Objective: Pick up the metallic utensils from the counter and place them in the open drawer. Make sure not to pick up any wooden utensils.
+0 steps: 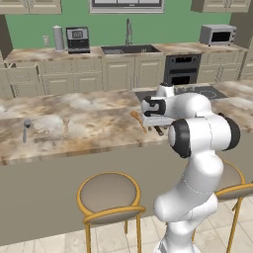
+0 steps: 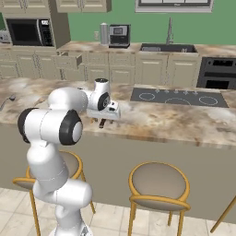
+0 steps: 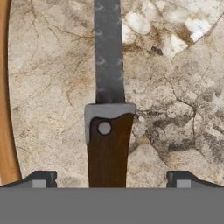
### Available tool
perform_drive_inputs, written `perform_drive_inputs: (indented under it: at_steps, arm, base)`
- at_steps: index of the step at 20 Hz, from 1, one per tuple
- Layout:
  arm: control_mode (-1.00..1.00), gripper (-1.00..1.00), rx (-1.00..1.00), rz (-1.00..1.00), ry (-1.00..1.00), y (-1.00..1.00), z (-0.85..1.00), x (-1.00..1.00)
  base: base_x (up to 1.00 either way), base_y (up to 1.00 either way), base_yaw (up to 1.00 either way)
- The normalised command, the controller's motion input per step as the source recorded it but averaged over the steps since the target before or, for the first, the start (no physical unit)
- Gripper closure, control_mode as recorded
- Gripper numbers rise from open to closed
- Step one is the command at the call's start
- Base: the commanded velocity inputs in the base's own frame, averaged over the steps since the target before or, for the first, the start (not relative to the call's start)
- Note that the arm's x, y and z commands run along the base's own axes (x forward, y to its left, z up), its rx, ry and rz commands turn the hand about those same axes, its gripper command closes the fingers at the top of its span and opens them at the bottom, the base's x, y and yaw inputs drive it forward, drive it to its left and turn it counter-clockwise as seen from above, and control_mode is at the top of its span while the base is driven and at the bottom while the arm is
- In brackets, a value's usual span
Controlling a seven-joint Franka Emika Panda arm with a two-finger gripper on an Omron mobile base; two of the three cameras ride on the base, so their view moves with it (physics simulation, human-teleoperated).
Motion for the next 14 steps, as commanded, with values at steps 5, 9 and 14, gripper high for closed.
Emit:
perform_drive_inputs:
  at_steps: [5,9,14]
  arm:
    - [-1.0,1.0,0.0,0.0,0.0,0.01,-0.46,0.0]
    - [-1.0,1.0,0.01,0.0,0.0,0.02,-0.23,0.06]
    - [-1.0,1.0,0.0,0.0,0.0,0.0,0.0,0.0]
  base:
    - [0.0,0.0,0.0]
    - [0.0,0.0,0.0]
    - [0.0,0.0,0.0]
